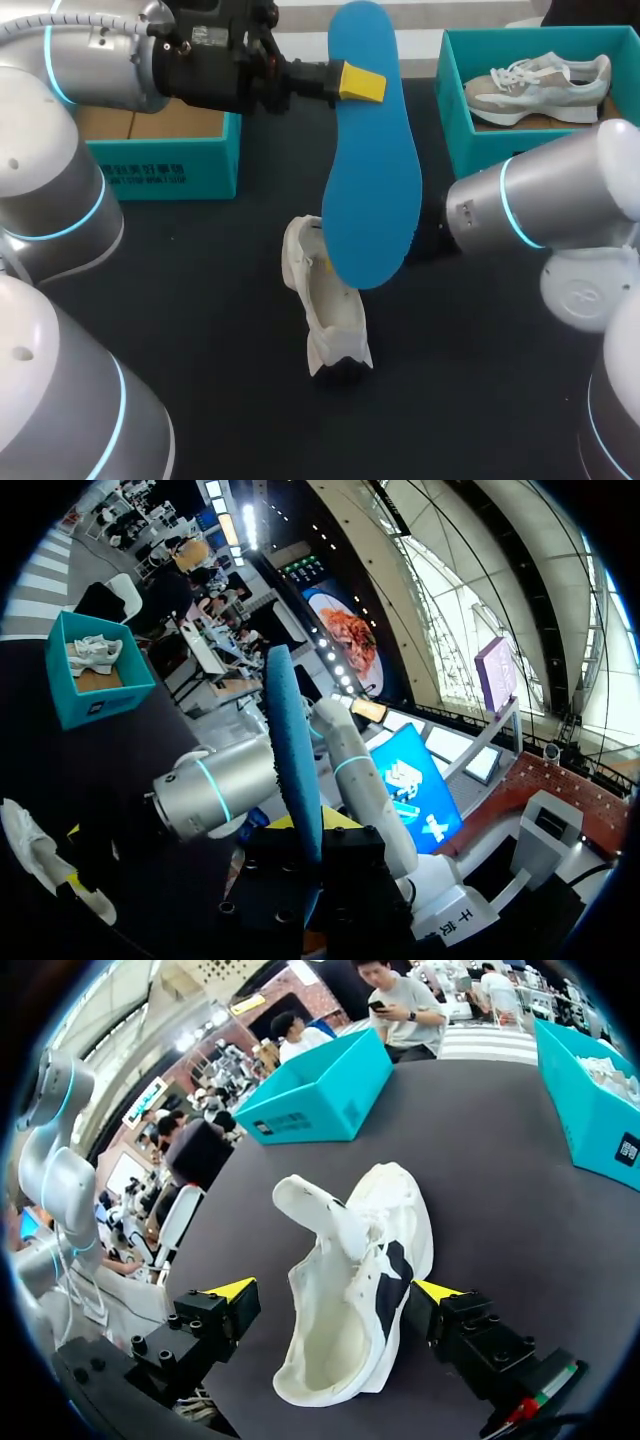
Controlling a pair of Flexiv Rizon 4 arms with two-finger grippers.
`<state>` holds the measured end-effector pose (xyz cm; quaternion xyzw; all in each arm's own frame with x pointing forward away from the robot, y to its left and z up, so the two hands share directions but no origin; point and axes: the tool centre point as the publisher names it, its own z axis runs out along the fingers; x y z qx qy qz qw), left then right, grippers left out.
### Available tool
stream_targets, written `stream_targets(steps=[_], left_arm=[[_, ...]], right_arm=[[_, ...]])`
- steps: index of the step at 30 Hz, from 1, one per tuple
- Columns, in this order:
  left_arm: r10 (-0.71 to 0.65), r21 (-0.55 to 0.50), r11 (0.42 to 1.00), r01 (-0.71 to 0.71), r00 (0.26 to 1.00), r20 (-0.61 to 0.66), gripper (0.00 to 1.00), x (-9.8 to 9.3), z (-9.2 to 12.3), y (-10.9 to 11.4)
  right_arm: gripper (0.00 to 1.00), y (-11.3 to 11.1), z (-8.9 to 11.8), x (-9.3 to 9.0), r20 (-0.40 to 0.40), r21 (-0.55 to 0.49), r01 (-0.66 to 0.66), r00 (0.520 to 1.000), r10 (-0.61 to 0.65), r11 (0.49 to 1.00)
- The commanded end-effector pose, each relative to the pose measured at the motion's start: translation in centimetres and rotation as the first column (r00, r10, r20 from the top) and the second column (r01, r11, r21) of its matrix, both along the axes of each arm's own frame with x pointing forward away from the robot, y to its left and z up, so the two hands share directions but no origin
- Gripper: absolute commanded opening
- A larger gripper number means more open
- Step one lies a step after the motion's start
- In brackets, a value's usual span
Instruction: Take the shoe out of the shoebox, open the shoe tongue, remove and reinsert the insole, then place the shoe into the shoebox
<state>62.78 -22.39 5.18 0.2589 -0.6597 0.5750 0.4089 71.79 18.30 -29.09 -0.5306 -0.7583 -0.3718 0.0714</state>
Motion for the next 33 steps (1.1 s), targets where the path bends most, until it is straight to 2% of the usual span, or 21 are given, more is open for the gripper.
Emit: stream_targets(steps=[1, 6, 11, 13, 17, 24, 27, 33], left_arm=[[0.001, 0.001, 1.000, -0.001, 1.000, 0.000, 0.00, 0.0, -0.1, -0.1], [0.001, 0.001, 1.000, -0.001, 1.000, 0.000, 0.00, 0.0, -0.1, -0.1], [0.001, 0.001, 1.000, -0.001, 1.000, 0.000, 0.00, 0.0, -0.1, -0.1], [0.001, 0.001, 1.000, -0.001, 1.000, 0.000, 0.00, 0.0, -0.1, -0.1], [0.001, 0.001, 1.000, -0.001, 1.000, 0.000, 0.00, 0.0, -0.1, -0.1], [0.001, 0.001, 1.000, -0.001, 1.000, 0.000, 0.00, 0.0, -0.1, -0.1], [0.001, 0.001, 1.000, -0.001, 1.000, 0.000, 0.00, 0.0, -0.1, -0.1], [0.001, 0.001, 1.000, -0.001, 1.000, 0.000, 0.00, 0.0, -0.1, -0.1]], right_arm=[[1.00, -2.0, 1.3, 0.2, -0.114, 0.510, -0.284, 0.913, 0.391, 0.812], [1.00, -2.8, 2.9, 0.5, -0.116, 0.604, -0.237, 0.919, 0.378, 0.761], [1.00, -3.6, 5.4, 1.1, -0.099, 0.701, -0.161, 0.943, 0.317, 0.695], [1.00, -3.8, 6.1, 1.3, -0.106, 0.710, -0.140, 0.947, 0.302, 0.690], [1.00, -4.0, 8.2, 1.7, -0.079, 0.771, -0.129, 0.952, 0.295, 0.623], [1.00, -3.6, 11.0, 2.4, -0.057, 0.833, -0.121, 0.952, 0.302, 0.539], [1.00, -3.6, 11.9, 2.4, -0.084, 0.830, -0.093, 0.954, 0.288, 0.550], [1.00, -3.6, 11.9, 2.4, -0.084, 0.830, -0.093, 0.954, 0.288, 0.550]])
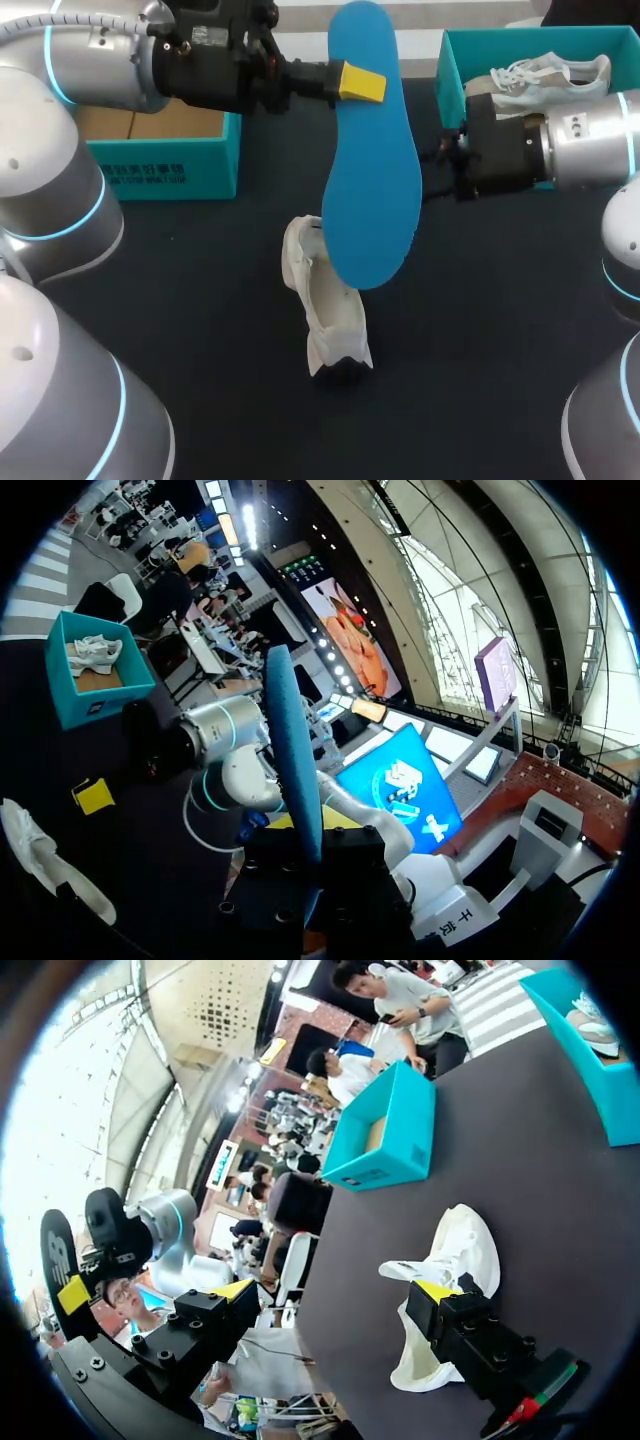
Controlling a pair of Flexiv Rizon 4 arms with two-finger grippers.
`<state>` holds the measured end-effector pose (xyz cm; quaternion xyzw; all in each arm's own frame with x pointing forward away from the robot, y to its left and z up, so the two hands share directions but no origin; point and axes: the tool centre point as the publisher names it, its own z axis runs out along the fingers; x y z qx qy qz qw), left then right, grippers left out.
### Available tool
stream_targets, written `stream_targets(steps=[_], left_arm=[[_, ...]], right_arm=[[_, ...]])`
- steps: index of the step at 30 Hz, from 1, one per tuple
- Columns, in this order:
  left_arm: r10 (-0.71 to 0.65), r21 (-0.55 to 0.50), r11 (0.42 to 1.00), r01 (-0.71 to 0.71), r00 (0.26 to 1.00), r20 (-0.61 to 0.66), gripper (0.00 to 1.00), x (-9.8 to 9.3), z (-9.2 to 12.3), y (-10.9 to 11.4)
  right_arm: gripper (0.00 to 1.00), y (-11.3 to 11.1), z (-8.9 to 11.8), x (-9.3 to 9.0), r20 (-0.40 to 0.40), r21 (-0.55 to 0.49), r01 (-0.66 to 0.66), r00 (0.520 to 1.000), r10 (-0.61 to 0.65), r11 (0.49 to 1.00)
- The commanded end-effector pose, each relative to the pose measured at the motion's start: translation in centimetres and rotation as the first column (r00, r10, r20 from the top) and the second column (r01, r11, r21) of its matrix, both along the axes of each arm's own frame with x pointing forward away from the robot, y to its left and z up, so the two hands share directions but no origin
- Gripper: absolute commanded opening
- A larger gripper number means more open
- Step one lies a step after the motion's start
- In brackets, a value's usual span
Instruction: Take the shoe out of the shoebox, open the shoe tongue, remove and reinsert the insole, then place the shoe into the shoebox
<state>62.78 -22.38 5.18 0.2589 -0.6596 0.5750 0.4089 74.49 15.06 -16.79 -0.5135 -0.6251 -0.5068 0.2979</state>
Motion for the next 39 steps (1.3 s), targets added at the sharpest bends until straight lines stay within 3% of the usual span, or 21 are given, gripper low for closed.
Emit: stream_targets(steps=[1, 10, 12, 16, 27, 39], left_arm=[[0.001, 0.001, 1.000, -0.001, 1.000, 0.000, 0.00, 0.0, -0.1, -0.1], [0.001, 0.001, 1.000, -0.001, 1.000, 0.000, 0.00, 0.0, -0.1, -0.1], [0.001, 0.001, 1.000, -0.001, 1.000, 0.000, 0.00, 0.0, -0.1, -0.1], [0.001, 0.001, 1.000, -0.001, 1.000, 0.000, 0.00, 0.0, -0.1, -0.1], [0.001, 0.001, 1.000, -0.001, 1.000, 0.000, 0.00, 0.0, -0.1, -0.1], [0.001, 0.001, 1.000, -0.001, 1.000, 0.000, 0.00, 0.0, -0.1, -0.1]], right_arm=[[1.00, -0.3, -0.4, -0.3, 0.052, 0.412, -0.142, 0.990, 0.133, 0.900], [1.00, -0.3, -0.4, -0.3, 0.052, 0.412, -0.142, 0.990, 0.133, 0.900], [1.00, -0.3, 0.0, -1.1, 0.022, 0.448, -0.130, 0.991, 0.134, 0.885], [1.00, -0.1, 2.2, -2.7, -0.066, 0.449, -0.146, 0.978, 0.196, 0.881], [1.00, 0.3, 7.3, -4.0, -0.127, 0.372, -0.195, 0.958, 0.258, 0.907], [1.00, -0.7, 7.9, -4.7, -0.161, 0.305, -0.179, 0.958, 0.236, 0.935]])
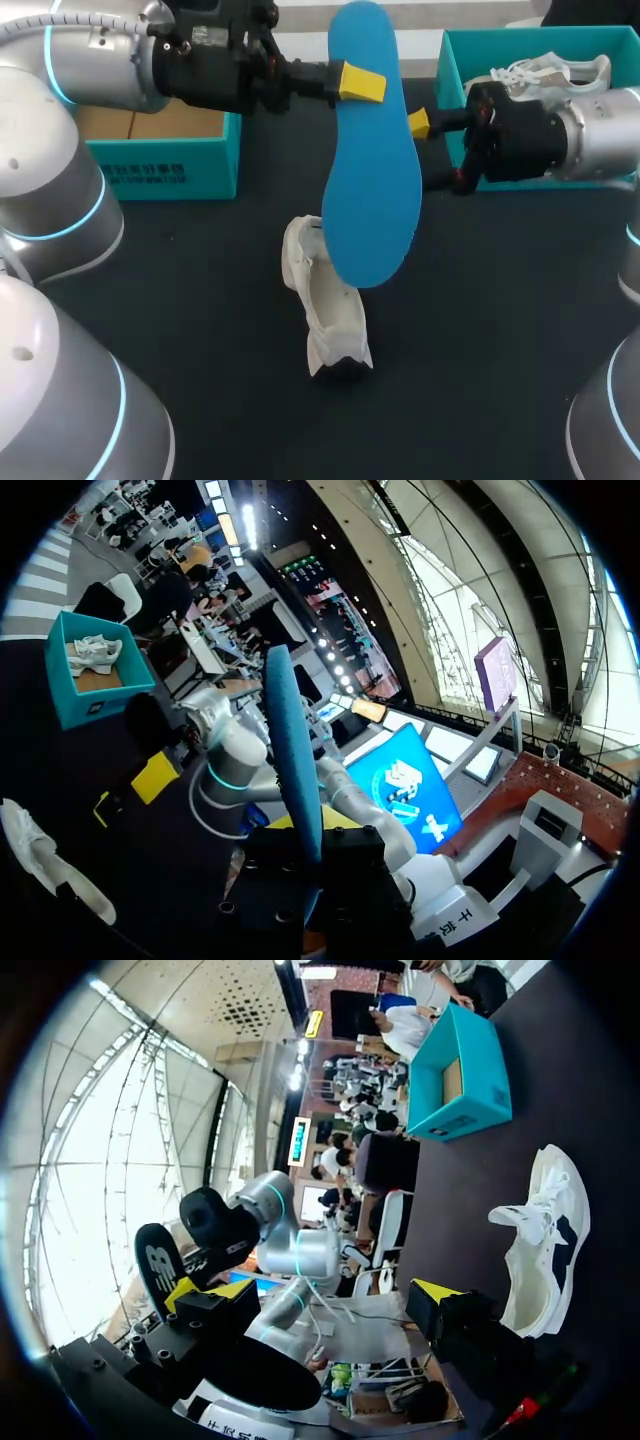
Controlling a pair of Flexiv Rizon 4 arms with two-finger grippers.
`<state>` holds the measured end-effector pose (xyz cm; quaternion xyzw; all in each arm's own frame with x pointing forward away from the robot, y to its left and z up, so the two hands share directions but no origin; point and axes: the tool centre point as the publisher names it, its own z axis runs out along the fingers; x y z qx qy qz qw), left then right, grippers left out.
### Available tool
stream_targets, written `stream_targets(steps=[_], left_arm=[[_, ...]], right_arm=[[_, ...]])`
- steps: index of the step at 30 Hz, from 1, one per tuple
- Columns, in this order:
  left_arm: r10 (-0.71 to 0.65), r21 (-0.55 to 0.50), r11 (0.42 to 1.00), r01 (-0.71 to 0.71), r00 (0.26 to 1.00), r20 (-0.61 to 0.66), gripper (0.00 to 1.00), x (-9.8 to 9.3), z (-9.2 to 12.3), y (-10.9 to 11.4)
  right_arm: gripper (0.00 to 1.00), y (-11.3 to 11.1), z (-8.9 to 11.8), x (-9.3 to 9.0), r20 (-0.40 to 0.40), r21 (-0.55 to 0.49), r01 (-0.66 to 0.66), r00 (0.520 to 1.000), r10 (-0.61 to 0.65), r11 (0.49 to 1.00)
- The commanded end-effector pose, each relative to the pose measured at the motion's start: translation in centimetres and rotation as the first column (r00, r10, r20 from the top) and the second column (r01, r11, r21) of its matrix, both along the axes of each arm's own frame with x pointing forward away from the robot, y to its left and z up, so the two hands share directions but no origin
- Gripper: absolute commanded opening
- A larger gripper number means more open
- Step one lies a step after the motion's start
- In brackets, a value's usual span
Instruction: Take the shoe out of the shoebox, open the shoe tongue, remove and reinsert the insole, then place the shoe into the shoebox
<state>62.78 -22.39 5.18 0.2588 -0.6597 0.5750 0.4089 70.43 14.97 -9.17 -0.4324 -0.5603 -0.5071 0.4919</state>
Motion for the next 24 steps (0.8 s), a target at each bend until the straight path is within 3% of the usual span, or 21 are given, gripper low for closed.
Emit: stream_targets(steps=[1, 4, 14, 16, 20, 24], left_arm=[[0.001, 0.001, 1.000, -0.001, 1.000, 0.000, 0.00, 0.0, -0.1, -0.1], [0.001, 0.001, 1.000, -0.001, 1.000, 0.000, 0.00, 0.0, -0.1, -0.1], [0.001, 0.001, 1.000, -0.001, 1.000, 0.000, 0.00, 0.0, -0.1, -0.1], [0.014, -0.041, 0.999, -0.013, 0.999, 0.029, 0.00, 0.2, -0.8, 0.8], [0.023, 0.018, 0.999, -0.029, 0.963, 0.270, 0.00, 0.6, -2.4, 2.4], [-0.007, 0.066, 0.997, -0.036, 0.830, 0.558, 0.00, 2.0, -4.5, 4.4]], right_arm=[[1.00, -0.7, 0.3, -0.7, 0.003, -0.027, 0.018, 1.000, -0.018, 0.999], [1.00, -0.8, 0.2, -0.7, -0.006, -0.071, 0.013, 1.000, -0.014, 0.997], [1.00, -0.8, 0.2, -0.7, -0.006, -0.071, 0.013, 1.000, -0.014, 0.997], [1.00, -0.8, 0.2, -0.7, -0.006, -0.071, 0.013, 1.000, -0.014, 0.997], [1.00, -0.8, 0.2, -0.7, -0.006, -0.071, 0.013, 1.000, -0.014, 0.997], [1.00, -0.8, 0.2, -0.7, -0.006, -0.071, 0.013, 1.000, -0.014, 0.997]])
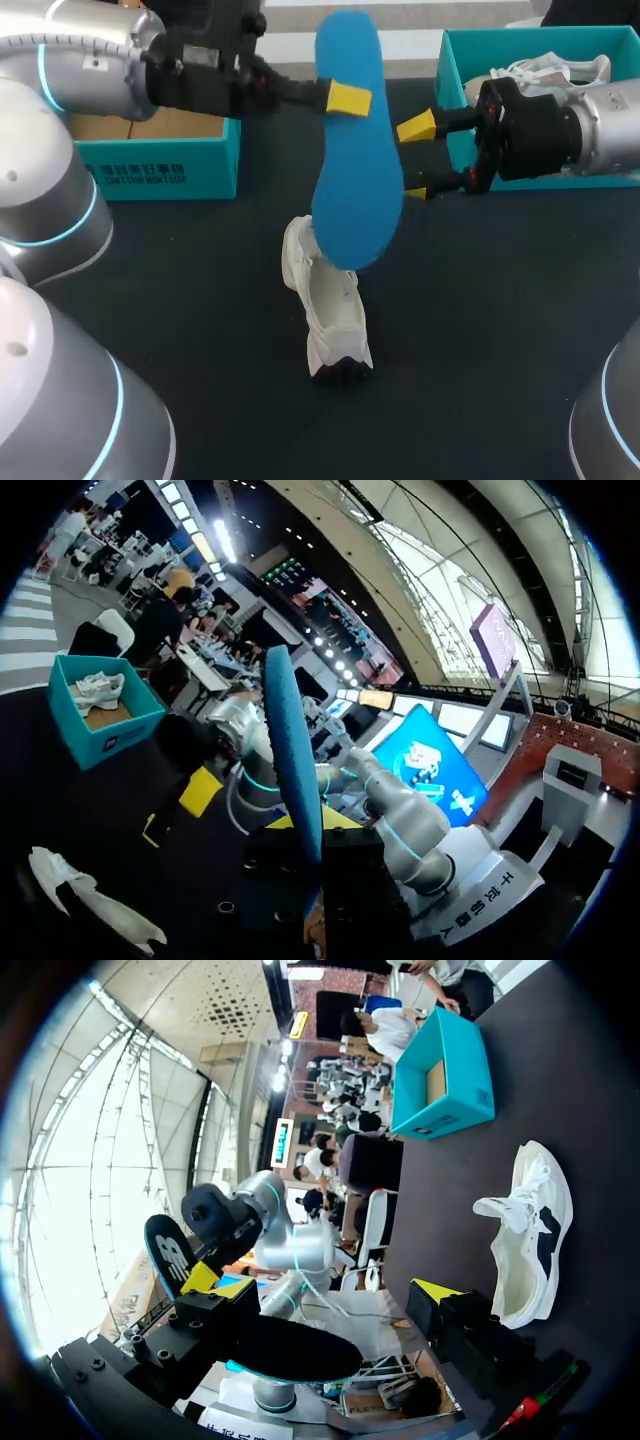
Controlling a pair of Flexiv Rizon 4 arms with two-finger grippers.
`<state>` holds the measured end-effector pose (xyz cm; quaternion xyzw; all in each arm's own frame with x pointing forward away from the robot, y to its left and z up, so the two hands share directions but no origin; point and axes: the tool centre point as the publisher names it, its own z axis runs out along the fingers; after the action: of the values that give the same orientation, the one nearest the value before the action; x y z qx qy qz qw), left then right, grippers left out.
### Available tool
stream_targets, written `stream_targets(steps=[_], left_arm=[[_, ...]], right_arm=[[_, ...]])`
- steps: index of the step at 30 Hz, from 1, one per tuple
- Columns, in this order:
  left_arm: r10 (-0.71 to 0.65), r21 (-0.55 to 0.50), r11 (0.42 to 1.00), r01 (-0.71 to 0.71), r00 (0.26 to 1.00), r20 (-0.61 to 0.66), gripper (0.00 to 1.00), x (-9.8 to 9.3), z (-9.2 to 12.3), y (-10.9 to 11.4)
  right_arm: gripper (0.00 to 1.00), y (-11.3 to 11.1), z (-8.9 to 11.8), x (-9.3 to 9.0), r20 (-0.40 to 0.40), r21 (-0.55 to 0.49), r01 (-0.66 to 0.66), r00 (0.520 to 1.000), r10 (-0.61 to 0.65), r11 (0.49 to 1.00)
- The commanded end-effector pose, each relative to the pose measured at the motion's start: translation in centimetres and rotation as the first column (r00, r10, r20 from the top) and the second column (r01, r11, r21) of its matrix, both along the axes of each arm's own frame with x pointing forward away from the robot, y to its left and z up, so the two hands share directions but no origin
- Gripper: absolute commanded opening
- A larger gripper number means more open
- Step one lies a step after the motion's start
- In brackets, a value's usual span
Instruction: Take the shoe out of the shoebox, open the shoe tongue, remove and reinsert the insole, then place the shoe into the shoebox
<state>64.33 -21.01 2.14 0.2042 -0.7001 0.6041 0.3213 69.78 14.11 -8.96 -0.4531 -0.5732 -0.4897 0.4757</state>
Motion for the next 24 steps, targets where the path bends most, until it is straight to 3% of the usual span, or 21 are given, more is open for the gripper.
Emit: stream_targets(steps=[1, 4, 5, 6, 7, 8, 10, 11, 13, 18, 24], left_arm=[[-0.029, 0.084, 0.996, -0.012, 0.884, 0.467, 0.00, 0.9, -1.8, 3.5], [-0.024, 0.079, 0.996, -0.037, 0.753, 0.657, 0.00, 2.0, -2.3, 4.2], [-0.039, 0.088, 0.995, -0.037, 0.675, 0.737, 0.00, 2.4, -2.5, 4.4], [-0.042, 0.065, 0.998, -0.023, 0.546, 0.836, 0.00, 2.9, -2.7, 4.5], [-0.027, 0.049, 0.998, -0.033, 0.479, 0.877, 0.00, 3.2, -2.7, 4.4], [-0.009, 0.011, 1.000, -0.006, 0.359, 0.933, 0.00, 3.5, -2.9, 4.3], [0.028, -0.033, 0.999, 0.017, 0.229, 0.973, 0.00, 3.8, -3.0, 4.1], [0.028, -0.033, 0.999, 0.017, 0.229, 0.973, 0.00, 3.8, -3.0, 4.1], [0.115, -0.121, 0.990, 0.070, 0.088, 0.990, 0.00, 4.0, -3.0, 3.6], [0.208, -0.206, 0.975, 0.088, -0.015, 0.978, 0.00, 4.2, -3.5, 3.6], [0.217, -0.216, 0.974, 0.069, -0.009, 0.976, 0.00, 4.1, -4.1, 4.0]], right_arm=[[1.00, 0.1, 0.0, -0.1, -0.001, -0.004, 0.002, 1.000, -0.002, 1.000], [1.00, 0.1, 0.0, -0.1, -0.001, -0.004, 0.002, 1.000, -0.002, 1.000], [1.00, 0.1, 0.0, -0.1, -0.001, -0.004, 0.002, 1.000, -0.002, 1.000], [1.00, 0.1, 0.0, -0.1, -0.001, -0.004, 0.002, 1.000, -0.002, 1.000], [1.00, 0.1, 0.0, -0.1, -0.001, -0.004, 0.002, 1.000, -0.002, 1.000], [1.00, 0.1, 0.0, -0.1, -0.001, -0.004, 0.002, 1.000, -0.002, 1.000], [1.00, 0.1, 0.0, -0.1, -0.001, -0.004, 0.002, 1.000, -0.002, 1.000], [1.00, 0.1, 0.0, -0.1, -0.001, -0.004, 0.002, 1.000, -0.002, 1.000], [1.00, 0.1, 0.0, -0.1, -0.001, -0.004, 0.002, 1.000, -0.002, 1.000], [1.00, 0.1, 0.0, -0.1, -0.001, -0.004, 0.002, 1.000, -0.002, 1.000], [1.00, 0.1, 0.0, -0.1, -0.001, -0.004, 0.002, 1.000, -0.002, 1.000]])
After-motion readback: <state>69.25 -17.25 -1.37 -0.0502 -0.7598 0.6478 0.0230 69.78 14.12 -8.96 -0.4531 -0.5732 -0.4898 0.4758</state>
